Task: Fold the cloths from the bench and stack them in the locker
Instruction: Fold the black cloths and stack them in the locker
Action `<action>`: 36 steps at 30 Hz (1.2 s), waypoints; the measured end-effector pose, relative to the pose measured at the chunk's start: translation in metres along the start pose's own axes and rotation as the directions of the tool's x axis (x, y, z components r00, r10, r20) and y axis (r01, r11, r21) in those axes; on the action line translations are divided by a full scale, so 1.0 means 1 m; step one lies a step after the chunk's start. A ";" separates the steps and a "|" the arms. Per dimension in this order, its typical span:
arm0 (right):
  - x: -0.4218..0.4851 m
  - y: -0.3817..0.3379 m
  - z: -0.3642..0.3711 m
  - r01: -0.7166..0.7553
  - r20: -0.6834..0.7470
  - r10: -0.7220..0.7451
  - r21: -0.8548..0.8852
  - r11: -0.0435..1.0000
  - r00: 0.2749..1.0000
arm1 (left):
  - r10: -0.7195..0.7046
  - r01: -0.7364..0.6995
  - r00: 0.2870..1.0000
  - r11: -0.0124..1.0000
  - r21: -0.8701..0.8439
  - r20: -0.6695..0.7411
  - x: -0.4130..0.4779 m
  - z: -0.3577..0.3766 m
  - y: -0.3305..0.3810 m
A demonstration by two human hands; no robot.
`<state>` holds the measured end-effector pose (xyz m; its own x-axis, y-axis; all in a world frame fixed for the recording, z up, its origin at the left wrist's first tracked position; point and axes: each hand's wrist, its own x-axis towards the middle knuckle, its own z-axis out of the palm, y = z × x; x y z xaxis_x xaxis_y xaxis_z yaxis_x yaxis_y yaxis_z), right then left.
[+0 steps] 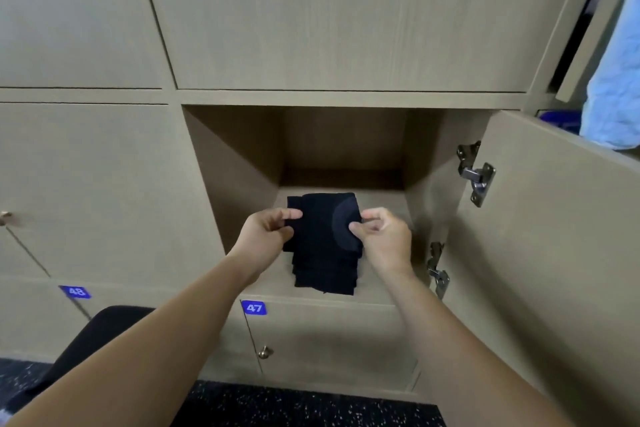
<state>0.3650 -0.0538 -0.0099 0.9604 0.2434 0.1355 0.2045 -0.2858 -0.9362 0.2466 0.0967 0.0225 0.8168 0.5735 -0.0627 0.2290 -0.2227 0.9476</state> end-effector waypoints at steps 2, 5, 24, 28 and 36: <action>0.020 -0.001 0.001 0.002 -0.007 -0.003 -0.015 1.000 1.000 | 0.020 -0.020 1.000 1.000 0.021 0.005 0.020 0.005 0.007; 0.045 -0.003 0.002 0.000 -0.002 0.000 -0.007 1.000 1.000 | 0.063 -0.064 0.998 0.997 0.052 0.008 0.046 0.012 0.014; 0.075 0.064 0.037 -0.136 0.014 0.136 0.000 0.991 0.991 | -0.012 0.010 0.999 0.999 0.044 0.053 0.099 0.036 -0.045; 0.070 0.073 0.041 -0.136 -0.010 0.136 -0.004 0.991 0.991 | -0.042 0.037 0.997 0.996 0.086 0.063 0.103 0.041 -0.056; 0.066 0.057 0.037 0.335 0.063 -0.347 -0.472 0.816 0.936 | 0.268 -0.247 0.963 0.867 0.432 0.012 0.104 0.043 -0.060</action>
<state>0.4331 -0.0197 -0.0667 0.8157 0.3856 0.4314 0.5774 -0.5893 -0.5651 0.3406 0.1356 -0.0538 0.8548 0.4829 0.1899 0.2257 -0.6755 0.7020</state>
